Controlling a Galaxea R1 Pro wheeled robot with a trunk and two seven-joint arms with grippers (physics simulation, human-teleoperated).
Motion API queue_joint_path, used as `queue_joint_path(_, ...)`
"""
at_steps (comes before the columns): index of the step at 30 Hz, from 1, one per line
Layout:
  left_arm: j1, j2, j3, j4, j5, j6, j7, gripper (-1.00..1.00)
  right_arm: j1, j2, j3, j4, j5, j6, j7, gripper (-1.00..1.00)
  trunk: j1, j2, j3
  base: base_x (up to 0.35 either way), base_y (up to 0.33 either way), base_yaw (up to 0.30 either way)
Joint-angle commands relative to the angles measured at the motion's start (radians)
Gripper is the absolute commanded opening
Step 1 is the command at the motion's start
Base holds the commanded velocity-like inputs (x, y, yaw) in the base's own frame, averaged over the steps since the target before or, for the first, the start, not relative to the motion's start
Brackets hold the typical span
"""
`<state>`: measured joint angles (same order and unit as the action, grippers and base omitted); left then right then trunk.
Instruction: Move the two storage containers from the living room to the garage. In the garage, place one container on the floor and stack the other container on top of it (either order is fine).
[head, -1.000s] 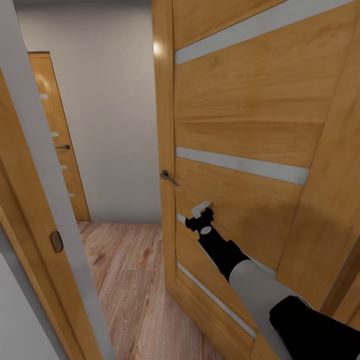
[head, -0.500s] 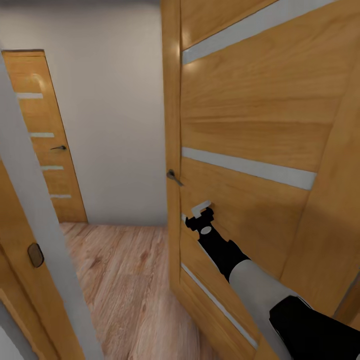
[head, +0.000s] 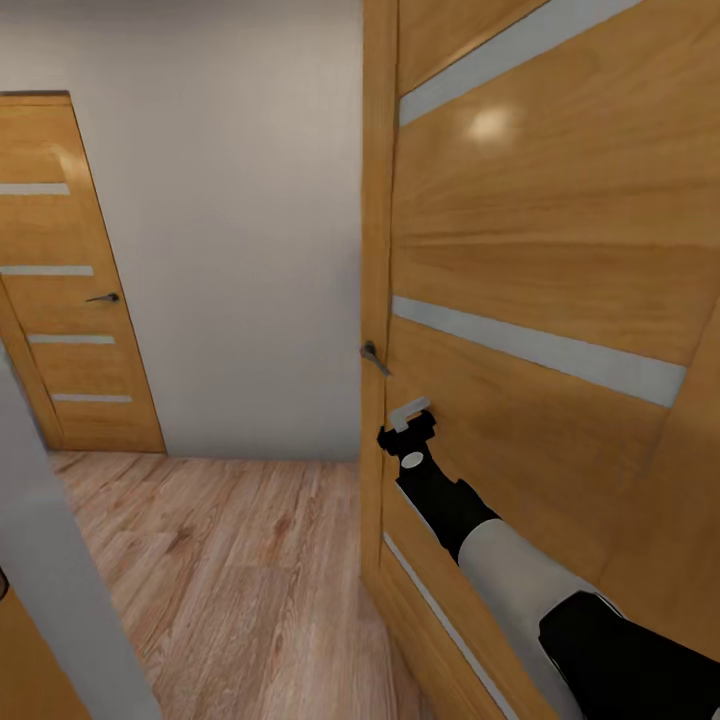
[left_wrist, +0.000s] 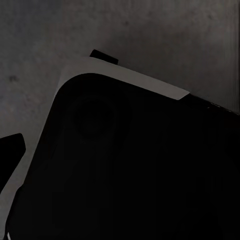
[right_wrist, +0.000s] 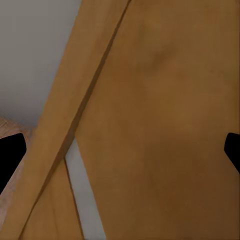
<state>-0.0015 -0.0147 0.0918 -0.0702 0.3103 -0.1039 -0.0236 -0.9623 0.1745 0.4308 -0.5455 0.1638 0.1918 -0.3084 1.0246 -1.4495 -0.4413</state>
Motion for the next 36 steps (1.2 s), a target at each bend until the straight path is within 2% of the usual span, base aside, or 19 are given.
queue_joint_path(1, 0.000, 0.000, 0.008, 0.000, 0.001, -0.002, -0.002, 1.00, -0.001, 0.000, 0.002, -0.001, 0.011, 0.010, -0.024, 1.00, 0.000, 0.000, -0.001, 0.245, -0.002, 0.000)
queue_joint_path(5, 0.000, 0.000, 0.008, 0.000, 0.001, -0.002, -0.002, 1.00, -0.001, 0.000, 0.003, -0.001, 0.010, 0.010, -0.044, 1.00, 0.000, 0.000, -0.001, 0.245, -0.001, 0.000)
queue_joint_path(13, 0.000, 0.000, 0.008, 0.000, 0.000, -0.002, -0.002, 1.00, 0.000, 0.000, 0.004, 0.009, 0.010, 0.021, -0.033, 1.00, 0.000, 0.000, -0.001, 0.230, 0.000, 0.005)
queue_joint_path(19, 0.000, -0.001, 0.008, 0.000, 0.000, -0.003, -0.002, 1.00, 0.000, 0.000, 0.003, 0.012, 0.008, 0.025, -0.036, 1.00, 0.000, 0.000, -0.001, 0.181, 0.000, 0.193)
queue_joint_path(27, 0.000, -0.001, 0.008, 0.000, 0.001, -0.003, -0.002, 1.00, 0.000, 0.000, 0.002, 0.012, 0.008, 0.025, -0.037, 1.00, 0.000, 0.000, -0.001, 0.033, 0.000, 0.051)
queue_joint_path(36, 0.000, -0.001, 0.008, 0.000, 0.001, -0.003, -0.002, 1.00, 0.000, 0.000, 0.002, 0.012, 0.006, 0.024, -0.037, 1.00, 0.000, 0.000, -0.001, 0.002, 0.000, 0.168)
